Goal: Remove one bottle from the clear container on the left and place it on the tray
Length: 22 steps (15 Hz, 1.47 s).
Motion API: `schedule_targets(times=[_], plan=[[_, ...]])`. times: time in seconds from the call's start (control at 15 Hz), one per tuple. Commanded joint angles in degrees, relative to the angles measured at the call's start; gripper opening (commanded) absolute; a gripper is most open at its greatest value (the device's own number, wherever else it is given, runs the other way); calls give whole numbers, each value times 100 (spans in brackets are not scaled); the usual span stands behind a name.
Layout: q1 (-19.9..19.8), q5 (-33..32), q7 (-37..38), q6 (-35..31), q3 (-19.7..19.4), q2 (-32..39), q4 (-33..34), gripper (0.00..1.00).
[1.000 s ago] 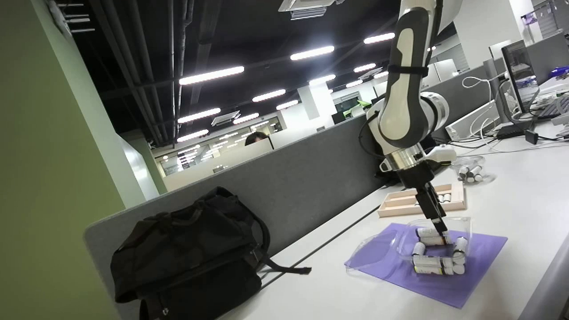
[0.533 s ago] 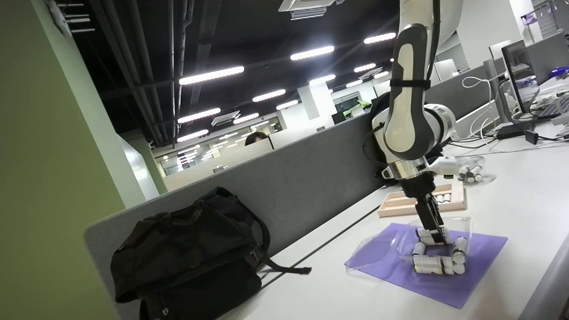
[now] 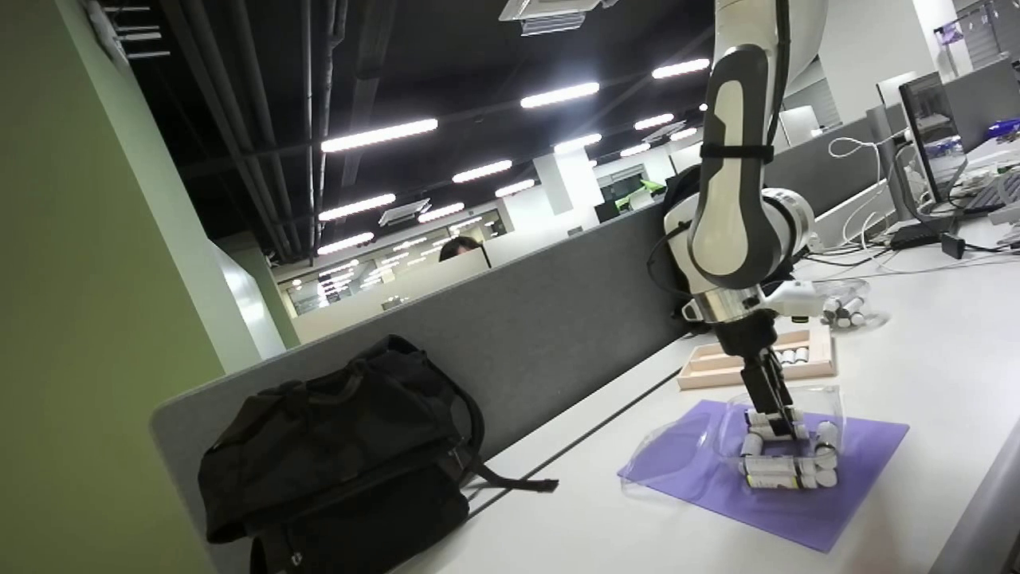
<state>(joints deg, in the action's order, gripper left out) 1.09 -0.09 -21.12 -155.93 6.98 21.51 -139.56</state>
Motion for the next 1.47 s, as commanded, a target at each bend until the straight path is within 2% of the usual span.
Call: schedule_targets(times=[0.0, 1.07, 1.13, 1.2, 1.4], plan=[[39, -209, 356, 152, -90, 9, 108, 100], [29, -324, 556, 423, -265, 595, 378, 100], [44, -344, 584, 400, -279, 600, 379, 75], [48, -359, 589, 407, -282, 602, 380, 73], [60, -409, 620, 456, -280, 591, 381, 54]])
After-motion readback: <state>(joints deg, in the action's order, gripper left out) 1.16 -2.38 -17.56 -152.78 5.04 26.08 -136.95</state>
